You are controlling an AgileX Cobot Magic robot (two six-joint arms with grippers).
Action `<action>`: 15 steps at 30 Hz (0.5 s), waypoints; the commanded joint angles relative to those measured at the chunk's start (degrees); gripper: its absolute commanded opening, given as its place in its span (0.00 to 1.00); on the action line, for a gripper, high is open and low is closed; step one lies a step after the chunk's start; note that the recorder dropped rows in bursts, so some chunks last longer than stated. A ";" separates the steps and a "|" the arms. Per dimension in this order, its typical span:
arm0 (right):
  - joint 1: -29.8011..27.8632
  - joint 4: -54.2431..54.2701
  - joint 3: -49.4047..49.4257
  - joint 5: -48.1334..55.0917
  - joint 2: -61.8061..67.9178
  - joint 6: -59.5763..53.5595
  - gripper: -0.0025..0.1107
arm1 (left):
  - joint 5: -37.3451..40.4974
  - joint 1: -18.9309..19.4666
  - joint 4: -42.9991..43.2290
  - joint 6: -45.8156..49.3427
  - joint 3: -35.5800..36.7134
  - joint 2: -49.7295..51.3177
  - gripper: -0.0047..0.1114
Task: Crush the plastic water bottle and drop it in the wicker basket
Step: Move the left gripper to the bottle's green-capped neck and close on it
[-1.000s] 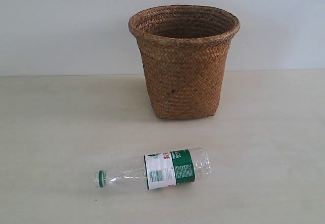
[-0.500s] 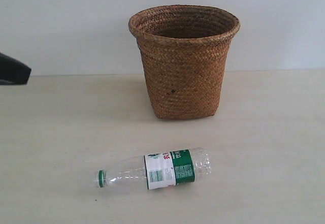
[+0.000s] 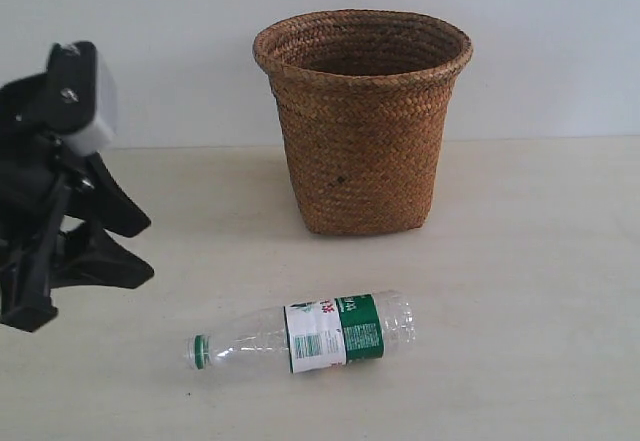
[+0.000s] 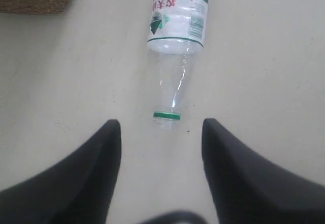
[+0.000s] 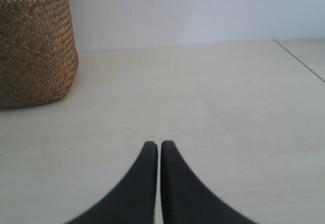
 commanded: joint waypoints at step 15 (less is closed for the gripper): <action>-0.30 -0.15 -0.05 -0.29 -0.03 -0.17 0.02 | -13.08 -4.55 2.98 1.47 1.13 18.93 0.60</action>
